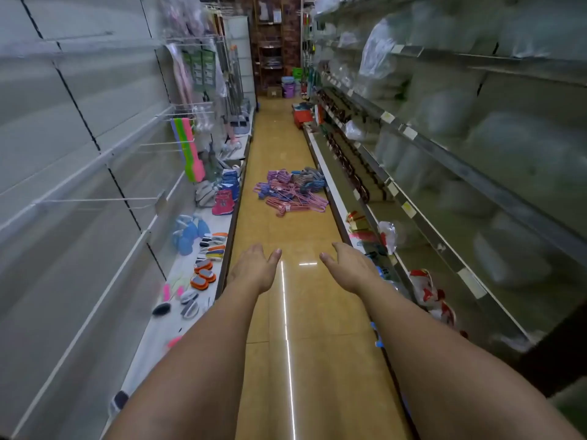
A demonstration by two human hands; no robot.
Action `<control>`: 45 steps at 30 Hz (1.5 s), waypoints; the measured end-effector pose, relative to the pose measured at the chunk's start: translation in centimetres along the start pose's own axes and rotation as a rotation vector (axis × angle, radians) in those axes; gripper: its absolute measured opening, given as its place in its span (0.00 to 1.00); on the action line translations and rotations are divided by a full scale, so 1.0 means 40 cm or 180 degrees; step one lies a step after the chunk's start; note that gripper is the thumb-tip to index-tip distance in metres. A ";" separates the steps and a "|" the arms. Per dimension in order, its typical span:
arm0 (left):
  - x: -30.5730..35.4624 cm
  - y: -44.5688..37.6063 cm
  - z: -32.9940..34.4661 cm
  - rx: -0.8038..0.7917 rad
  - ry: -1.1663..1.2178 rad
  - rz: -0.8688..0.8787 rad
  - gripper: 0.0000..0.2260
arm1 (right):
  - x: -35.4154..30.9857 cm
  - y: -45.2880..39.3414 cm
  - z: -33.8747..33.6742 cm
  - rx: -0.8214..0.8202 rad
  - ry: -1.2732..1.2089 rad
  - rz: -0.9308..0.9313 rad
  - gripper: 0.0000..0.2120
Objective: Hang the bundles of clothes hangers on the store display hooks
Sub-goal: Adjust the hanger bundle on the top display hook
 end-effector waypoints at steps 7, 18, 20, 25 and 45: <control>0.015 -0.190 0.070 -0.0204 -0.0022 -0.0081 0.29 | 0.031 -0.187 0.013 -0.0174 0.0109 0.0031 0.28; -0.046 -0.573 0.109 -0.0324 0.0059 -0.0105 0.29 | -0.003 -0.560 0.081 -0.0214 0.0126 0.0221 0.27; -0.070 -0.659 0.104 -0.0382 0.0025 -0.0097 0.29 | -0.021 -0.642 0.095 -0.0240 0.0105 0.0295 0.27; -0.140 -0.868 0.075 -0.0481 -0.0011 -0.0171 0.29 | -0.075 -0.852 0.125 -0.0297 0.0045 0.0427 0.28; -0.065 -1.648 0.133 -0.0493 -0.0077 -0.0105 0.29 | -0.081 -1.629 0.058 -0.0301 0.0090 0.0449 0.27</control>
Point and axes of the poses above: each hand's wrist, its own y-axis away from the middle knuckle, its own z-axis out of the palm, x = y × z, the point moved 8 cm from there along -y, towards the middle knuckle, and after that the axes turned 5 degrees about z, right-handed, at the moved point
